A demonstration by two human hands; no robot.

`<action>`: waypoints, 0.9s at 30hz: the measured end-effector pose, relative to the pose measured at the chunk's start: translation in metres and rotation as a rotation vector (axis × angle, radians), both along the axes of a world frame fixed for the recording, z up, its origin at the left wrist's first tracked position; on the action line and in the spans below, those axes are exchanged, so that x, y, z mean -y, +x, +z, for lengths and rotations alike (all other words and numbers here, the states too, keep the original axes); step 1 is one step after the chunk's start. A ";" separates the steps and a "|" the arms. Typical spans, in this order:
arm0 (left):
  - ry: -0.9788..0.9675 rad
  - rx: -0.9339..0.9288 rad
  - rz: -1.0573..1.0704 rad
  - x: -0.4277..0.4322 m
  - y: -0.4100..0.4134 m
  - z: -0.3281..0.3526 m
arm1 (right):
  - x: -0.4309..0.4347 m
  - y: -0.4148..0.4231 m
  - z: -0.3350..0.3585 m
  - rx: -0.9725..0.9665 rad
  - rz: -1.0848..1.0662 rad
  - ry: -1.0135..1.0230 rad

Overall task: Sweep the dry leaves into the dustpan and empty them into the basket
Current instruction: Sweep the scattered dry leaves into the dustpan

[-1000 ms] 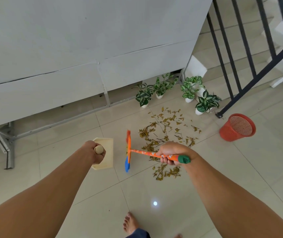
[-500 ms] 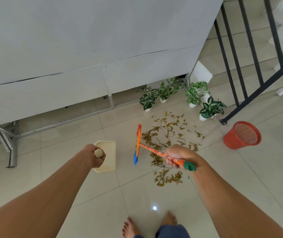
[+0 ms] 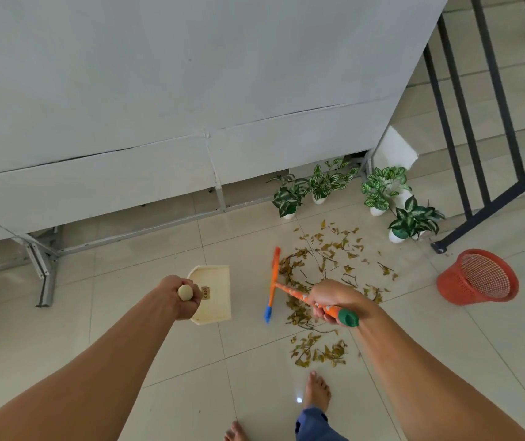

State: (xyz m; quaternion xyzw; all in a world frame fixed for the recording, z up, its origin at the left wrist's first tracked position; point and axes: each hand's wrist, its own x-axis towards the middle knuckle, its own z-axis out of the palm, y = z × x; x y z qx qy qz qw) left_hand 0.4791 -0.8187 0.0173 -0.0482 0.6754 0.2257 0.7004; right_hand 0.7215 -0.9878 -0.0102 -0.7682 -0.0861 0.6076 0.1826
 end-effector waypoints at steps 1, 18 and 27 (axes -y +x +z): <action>0.001 0.000 -0.001 0.000 0.008 0.002 | 0.000 0.009 0.000 -0.005 0.014 0.002; 0.009 -0.055 -0.048 0.006 0.134 -0.001 | 0.022 0.117 0.002 -0.105 -0.084 0.044; 0.008 -0.064 -0.005 0.011 0.178 0.006 | -0.006 0.156 -0.035 -0.292 -0.198 0.048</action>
